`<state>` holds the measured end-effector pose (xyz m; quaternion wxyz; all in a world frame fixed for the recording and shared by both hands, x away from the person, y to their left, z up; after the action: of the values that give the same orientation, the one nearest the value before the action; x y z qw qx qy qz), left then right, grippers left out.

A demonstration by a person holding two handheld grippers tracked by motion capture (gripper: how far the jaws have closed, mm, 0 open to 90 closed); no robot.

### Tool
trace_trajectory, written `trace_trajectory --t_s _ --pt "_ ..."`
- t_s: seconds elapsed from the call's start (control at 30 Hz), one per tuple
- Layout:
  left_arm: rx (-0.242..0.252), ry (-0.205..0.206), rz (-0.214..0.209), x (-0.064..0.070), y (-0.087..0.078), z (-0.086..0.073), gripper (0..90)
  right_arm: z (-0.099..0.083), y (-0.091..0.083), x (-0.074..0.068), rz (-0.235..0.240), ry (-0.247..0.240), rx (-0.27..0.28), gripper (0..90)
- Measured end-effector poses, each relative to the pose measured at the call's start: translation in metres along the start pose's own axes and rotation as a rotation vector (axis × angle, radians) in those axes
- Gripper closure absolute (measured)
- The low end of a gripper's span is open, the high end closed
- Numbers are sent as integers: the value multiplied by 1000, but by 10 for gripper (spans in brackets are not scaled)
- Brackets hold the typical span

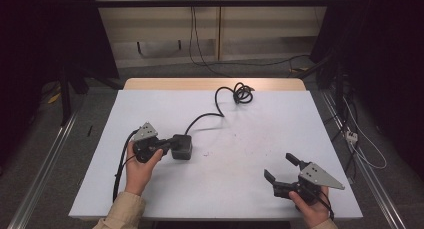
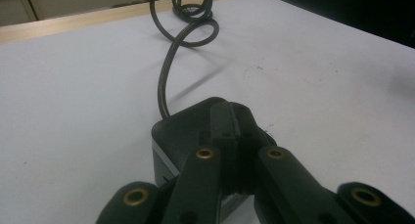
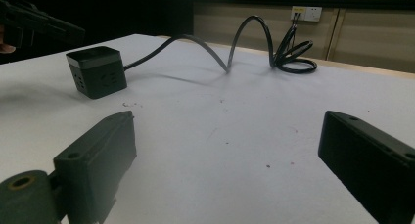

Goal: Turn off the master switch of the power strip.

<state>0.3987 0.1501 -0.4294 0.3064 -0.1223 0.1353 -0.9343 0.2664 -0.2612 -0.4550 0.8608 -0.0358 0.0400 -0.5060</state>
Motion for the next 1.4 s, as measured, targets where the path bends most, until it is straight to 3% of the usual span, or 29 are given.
trace_trajectory --t_s 0.9,1.4 --pt "-29 -11 -18 2 1 -2 900 1 0 0 -3 0 5 64" --pt "-38 -12 -7 2 4 -2 900 1 -1 0 -3 2 6 64"
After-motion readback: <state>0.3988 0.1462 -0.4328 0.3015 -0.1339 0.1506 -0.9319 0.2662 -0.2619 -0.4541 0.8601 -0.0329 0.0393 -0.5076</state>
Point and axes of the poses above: each handheld gripper's, and its own axes: y roughly forward along the jaws, z roughly out of its top, x roughly to its right, the point moved 2 cm from there along y, roughly forward along the jaws, and after that the axes turned 7 degrees about x, right-handed, at the moved point
